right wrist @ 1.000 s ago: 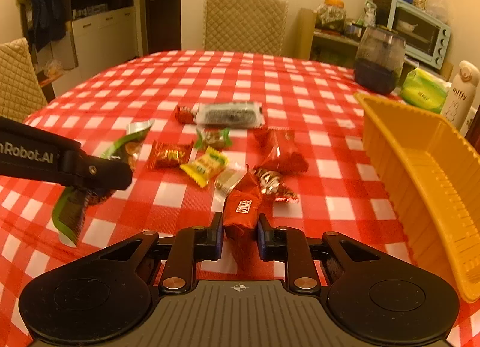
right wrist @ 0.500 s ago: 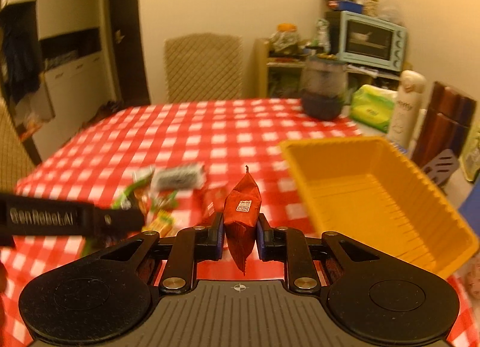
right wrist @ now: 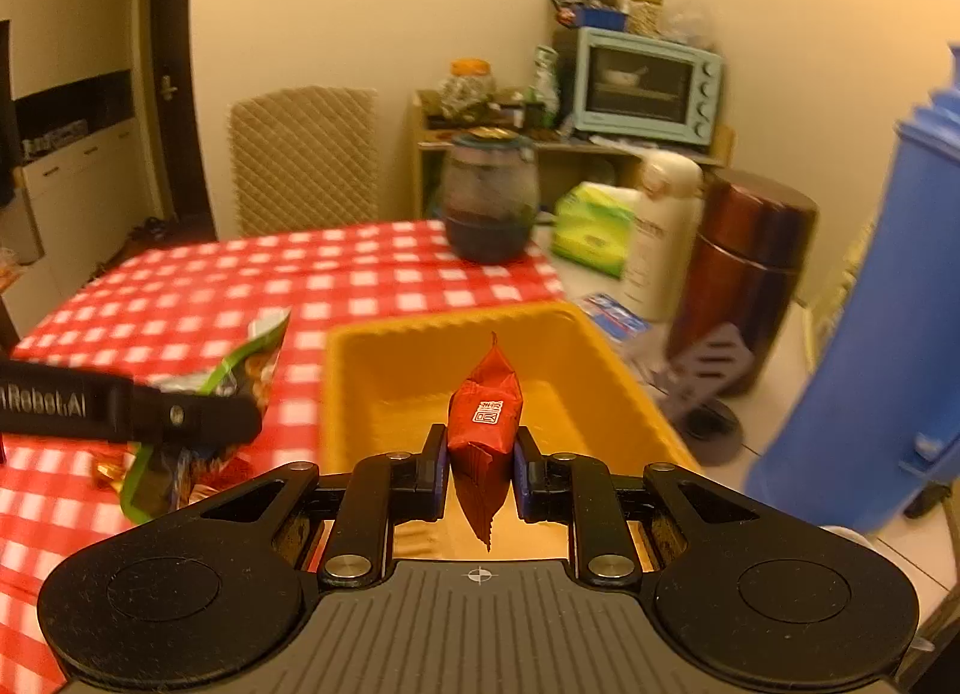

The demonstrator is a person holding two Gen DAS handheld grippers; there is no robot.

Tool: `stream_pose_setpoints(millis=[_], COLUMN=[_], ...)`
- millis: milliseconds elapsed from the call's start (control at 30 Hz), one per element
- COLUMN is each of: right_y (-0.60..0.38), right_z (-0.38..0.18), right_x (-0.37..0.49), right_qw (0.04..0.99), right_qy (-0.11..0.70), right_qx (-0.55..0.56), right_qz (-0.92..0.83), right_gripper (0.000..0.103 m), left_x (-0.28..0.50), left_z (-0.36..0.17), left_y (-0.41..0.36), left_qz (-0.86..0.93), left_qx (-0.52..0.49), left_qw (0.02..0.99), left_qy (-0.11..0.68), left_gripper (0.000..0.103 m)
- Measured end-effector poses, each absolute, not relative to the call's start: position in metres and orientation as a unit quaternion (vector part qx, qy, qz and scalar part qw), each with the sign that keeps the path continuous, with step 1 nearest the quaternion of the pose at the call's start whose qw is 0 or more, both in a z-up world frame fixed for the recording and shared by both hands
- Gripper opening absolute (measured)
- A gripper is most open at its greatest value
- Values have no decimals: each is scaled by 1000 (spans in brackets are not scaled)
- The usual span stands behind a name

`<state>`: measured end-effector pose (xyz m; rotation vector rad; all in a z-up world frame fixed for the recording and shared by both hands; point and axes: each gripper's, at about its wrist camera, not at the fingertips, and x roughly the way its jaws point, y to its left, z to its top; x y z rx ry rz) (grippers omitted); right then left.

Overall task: Organize snacks
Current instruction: 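Carry both snacks over the orange tray and open both tools to drop them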

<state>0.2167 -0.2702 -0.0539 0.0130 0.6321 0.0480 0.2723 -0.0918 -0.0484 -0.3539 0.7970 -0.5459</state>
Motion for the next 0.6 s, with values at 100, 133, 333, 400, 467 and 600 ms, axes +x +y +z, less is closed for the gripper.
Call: stream_pose_setpoints(millis=[100,133,333,400,467,600], right_y=[-286,-290,-307,-311,-315,-317], right_z=[-64,-67,-82,-86,-89,-92], right_x=[219,219,219,220,219,219], right_qw=[948,948,944,943,942,941], right_qy=[317,319,329,332,334,336], right_qx=[10,11,23,26,30,35], right_qz=[14,12,5,4,3,5], right_gripper=[21,21,21,21,21,21], left_x=[282,284,293,295,297,294], left_z=[-57,-60,-76,-79,-81,-77], left_y=[-114,-120,-144,-148,-151,-147], left_qz=[-274,-276,-276,-272,-269,-260], left_qx=[-165,-162,-146,-143,-142,-125], left_qw=[861,859,853,853,856,867], left_qy=[395,400,419,421,418,406], left_gripper=[24,24,24,24,30,34])
